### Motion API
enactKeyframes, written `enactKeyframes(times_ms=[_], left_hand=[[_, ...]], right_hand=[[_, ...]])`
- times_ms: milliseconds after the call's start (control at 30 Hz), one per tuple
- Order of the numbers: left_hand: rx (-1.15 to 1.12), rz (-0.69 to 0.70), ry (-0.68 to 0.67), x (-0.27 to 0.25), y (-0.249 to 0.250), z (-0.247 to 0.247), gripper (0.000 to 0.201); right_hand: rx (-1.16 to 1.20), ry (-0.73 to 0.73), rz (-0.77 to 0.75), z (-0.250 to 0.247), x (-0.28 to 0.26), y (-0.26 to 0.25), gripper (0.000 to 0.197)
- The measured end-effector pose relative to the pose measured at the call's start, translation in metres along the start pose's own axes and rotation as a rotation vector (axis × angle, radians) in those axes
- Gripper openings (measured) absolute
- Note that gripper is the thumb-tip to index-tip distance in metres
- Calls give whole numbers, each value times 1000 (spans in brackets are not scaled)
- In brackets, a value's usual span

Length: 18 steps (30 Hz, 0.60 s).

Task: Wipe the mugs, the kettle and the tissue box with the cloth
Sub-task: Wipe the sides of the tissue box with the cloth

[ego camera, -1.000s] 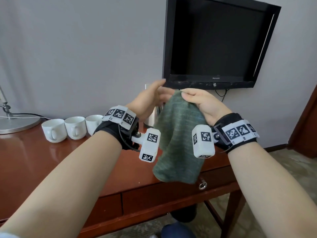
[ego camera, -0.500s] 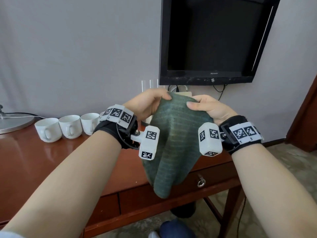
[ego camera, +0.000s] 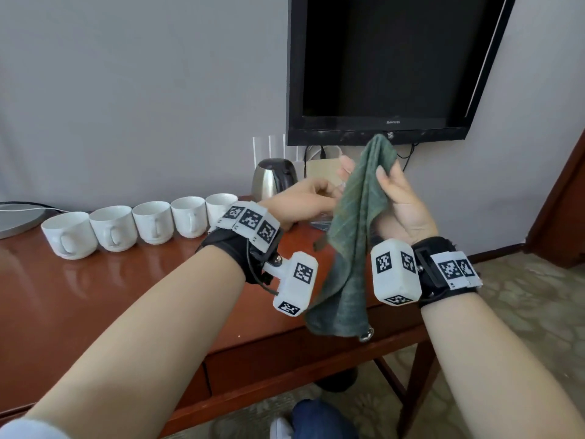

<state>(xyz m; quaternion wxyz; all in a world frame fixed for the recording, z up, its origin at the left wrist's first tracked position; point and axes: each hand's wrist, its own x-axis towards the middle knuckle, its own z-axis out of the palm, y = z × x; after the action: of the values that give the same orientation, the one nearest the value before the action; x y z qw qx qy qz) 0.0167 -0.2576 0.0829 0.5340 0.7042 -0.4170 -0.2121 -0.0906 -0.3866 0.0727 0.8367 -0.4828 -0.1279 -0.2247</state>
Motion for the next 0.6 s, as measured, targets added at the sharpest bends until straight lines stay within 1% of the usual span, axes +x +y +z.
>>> enactKeyframes(times_ms=[67, 167, 267, 367, 467, 533, 600], left_hand=[[77, -44, -19, 7, -7, 8, 9], [95, -100, -2, 20, -25, 19, 9], [88, -124, -9, 39, -38, 35, 8], [126, -115, 25, 60, -44, 54, 8], [176, -99, 40, 83, -51, 71, 10], [201, -98, 63, 97, -57, 81, 9], [233, -109, 101, 111, -66, 90, 13]], right_hand=[[-20, 101, -2, -22, -5, -3, 38], [-78, 258, 32, -54, -12, -10, 38], [-226, 415, 131, -88, -15, -12, 42], [-391, 587, 215, -128, -10, -5, 46], [-475, 706, 232, -164, -5, 8, 44], [-532, 784, 225, -180, -3, 14, 47], [-597, 885, 211, -198, 0, 20, 48]])
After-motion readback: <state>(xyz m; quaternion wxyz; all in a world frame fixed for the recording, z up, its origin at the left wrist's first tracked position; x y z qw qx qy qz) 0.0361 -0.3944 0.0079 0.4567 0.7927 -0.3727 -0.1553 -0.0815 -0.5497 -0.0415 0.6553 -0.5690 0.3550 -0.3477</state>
